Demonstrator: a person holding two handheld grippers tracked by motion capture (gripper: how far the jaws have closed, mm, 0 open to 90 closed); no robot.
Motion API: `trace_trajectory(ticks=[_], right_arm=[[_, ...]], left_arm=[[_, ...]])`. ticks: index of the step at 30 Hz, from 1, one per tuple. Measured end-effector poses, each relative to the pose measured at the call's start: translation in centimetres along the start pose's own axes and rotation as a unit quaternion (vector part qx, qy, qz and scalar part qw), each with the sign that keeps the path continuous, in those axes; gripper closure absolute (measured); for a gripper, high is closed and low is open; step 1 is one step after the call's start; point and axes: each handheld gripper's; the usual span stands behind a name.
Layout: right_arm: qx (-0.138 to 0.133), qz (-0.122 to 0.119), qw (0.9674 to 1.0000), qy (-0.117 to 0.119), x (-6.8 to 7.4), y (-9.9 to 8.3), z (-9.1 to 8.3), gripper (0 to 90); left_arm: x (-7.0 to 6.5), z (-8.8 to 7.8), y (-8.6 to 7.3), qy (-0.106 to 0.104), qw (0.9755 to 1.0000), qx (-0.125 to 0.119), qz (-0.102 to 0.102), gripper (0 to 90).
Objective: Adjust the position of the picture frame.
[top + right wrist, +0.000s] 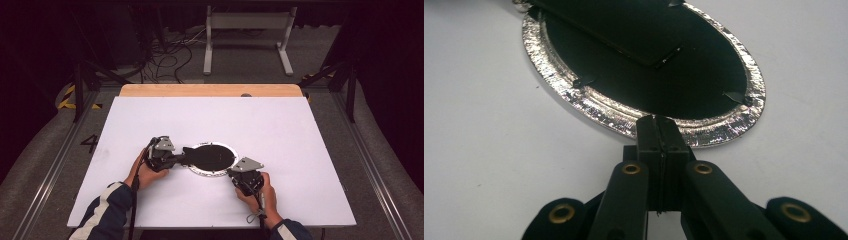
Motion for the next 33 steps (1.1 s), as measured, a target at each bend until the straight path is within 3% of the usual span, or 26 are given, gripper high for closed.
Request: trace_trajectory(ticks=[6,13,16,21,25,29,32,33], right_arm=[[0.001,0.010,0.9999,-0.014,-1.0,0.1,0.1,90.0],[-0.004,0.031,0.9992,-0.023,-2.6,0.1,0.4,90.0],[-0.002,0.029,0.9992,-0.026,-2.7,0.1,0.3,90.0],[-0.004,0.023,0.9995,-0.021,-2.7,-0.1,0.2,90.0],[-0.005,0.020,0.9997,-0.011,-2.6,-0.2,0.0,90.0],[-0.003,0.019,0.9998,0.009,-1.9,-0.4,-0.2,90.0],[-0.002,0.012,0.9997,0.020,-1.2,-0.4,-0.3,90.0],[-0.001,0.011,0.9997,0.023,-1.1,-0.4,-0.3,90.0]], left_arm=[[-0.5,0.0,0.1,-0.007,1.0000,0.003,0.004,90.0],[-2.3,0.2,0.3,-0.023,0.9996,0.004,0.014,90.0],[-3.1,0.2,0.4,-0.014,0.9996,0.013,0.021,89.8],[-3.3,0.0,0.5,-0.010,0.9993,0.020,0.031,85.7],[-3.2,-1.1,1.0,0.003,0.9990,0.004,0.043,87.5],[-2.6,-2.2,1.6,0.029,0.9980,-0.034,0.046,90.0],[-2.0,-2.1,2.1,0.041,0.9970,-0.048,0.045,90.0],[-1.3,-1.6,2.4,0.048,0.9967,-0.058,0.033,90.0]])
Point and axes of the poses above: each handheld gripper's, and its own axes: z roughly forward along the jaws, y roughly out of its top, x roughly to its left, and after that the axes turned 3 degrees about z, right-handed
